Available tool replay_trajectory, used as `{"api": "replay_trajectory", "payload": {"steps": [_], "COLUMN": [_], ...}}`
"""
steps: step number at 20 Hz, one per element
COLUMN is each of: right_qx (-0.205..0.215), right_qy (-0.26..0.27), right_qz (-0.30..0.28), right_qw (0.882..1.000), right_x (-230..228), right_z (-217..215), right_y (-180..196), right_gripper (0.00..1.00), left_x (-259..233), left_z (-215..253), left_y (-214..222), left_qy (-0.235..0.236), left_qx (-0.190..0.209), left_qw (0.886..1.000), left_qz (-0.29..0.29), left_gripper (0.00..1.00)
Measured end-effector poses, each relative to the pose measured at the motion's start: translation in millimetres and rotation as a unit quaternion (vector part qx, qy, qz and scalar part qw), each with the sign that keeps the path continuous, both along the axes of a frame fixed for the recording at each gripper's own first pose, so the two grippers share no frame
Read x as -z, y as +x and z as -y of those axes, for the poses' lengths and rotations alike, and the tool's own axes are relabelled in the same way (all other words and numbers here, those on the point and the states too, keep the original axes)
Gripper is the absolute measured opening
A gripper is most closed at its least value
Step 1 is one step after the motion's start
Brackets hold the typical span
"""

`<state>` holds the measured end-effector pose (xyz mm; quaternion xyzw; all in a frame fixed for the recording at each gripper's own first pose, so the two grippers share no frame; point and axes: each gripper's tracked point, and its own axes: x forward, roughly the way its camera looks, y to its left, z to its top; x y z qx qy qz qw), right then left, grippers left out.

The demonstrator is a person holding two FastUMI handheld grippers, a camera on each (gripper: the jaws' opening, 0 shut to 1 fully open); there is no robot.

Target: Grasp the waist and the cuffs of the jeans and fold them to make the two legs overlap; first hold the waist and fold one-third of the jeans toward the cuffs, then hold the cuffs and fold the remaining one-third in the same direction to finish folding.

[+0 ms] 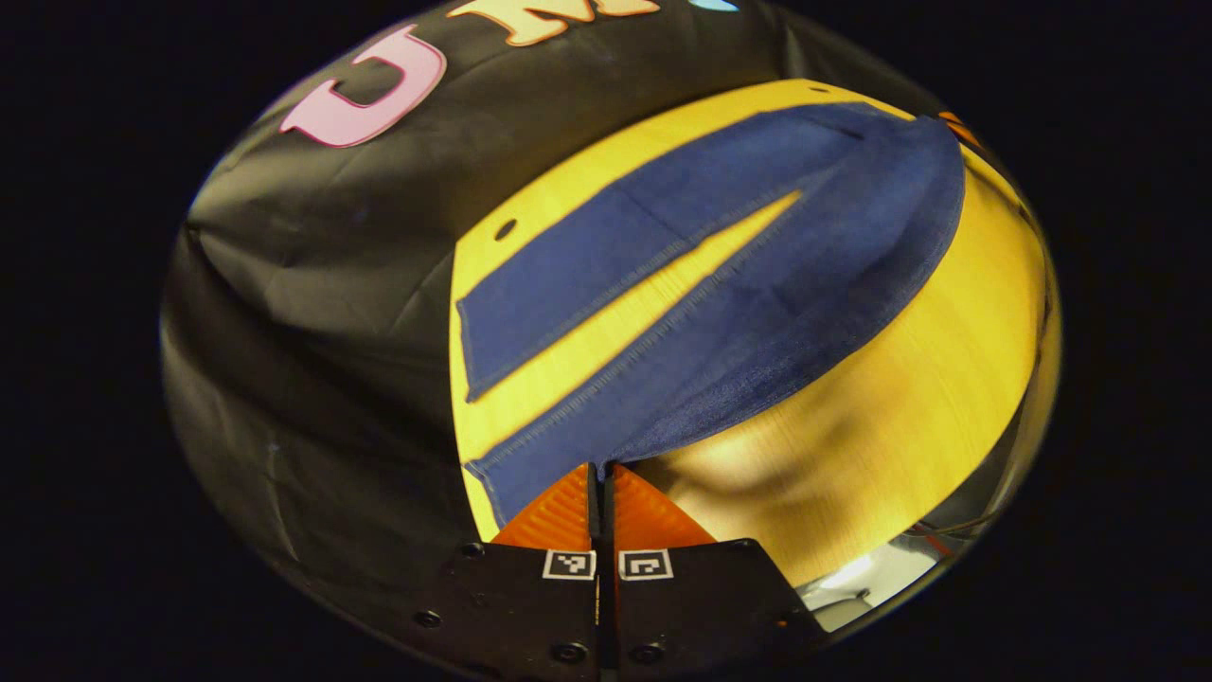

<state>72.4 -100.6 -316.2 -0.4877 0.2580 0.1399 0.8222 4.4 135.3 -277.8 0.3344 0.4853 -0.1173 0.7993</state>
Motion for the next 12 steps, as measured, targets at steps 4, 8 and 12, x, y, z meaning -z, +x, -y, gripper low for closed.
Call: {"api": "replay_trajectory", "payload": {"steps": [4, 8, 12], "right_qx": [0.030, 0.094, 0.104], "right_qy": [0.047, 0.113, 0.127], "right_qz": [0.043, 0.065, 0.054], "right_qw": [0.998, 0.987, 0.985], "right_x": [-11, 11, 53], "right_z": [-19, -23, -28], "right_y": [65, 124, 174], "right_gripper": [0.03, 0.02, 0.02], "left_x": [-20, -9, 22], "left_z": [-1, 10, 22], "left_y": [74, 138, 202], "left_qy": [0.005, 0.020, -0.005], "left_qx": [-0.042, -0.057, -0.099], "left_qw": [0.999, 0.997, 0.993], "left_qz": [0.031, 0.055, 0.071], "left_gripper": [0.00, 0.00, 0.00]}}
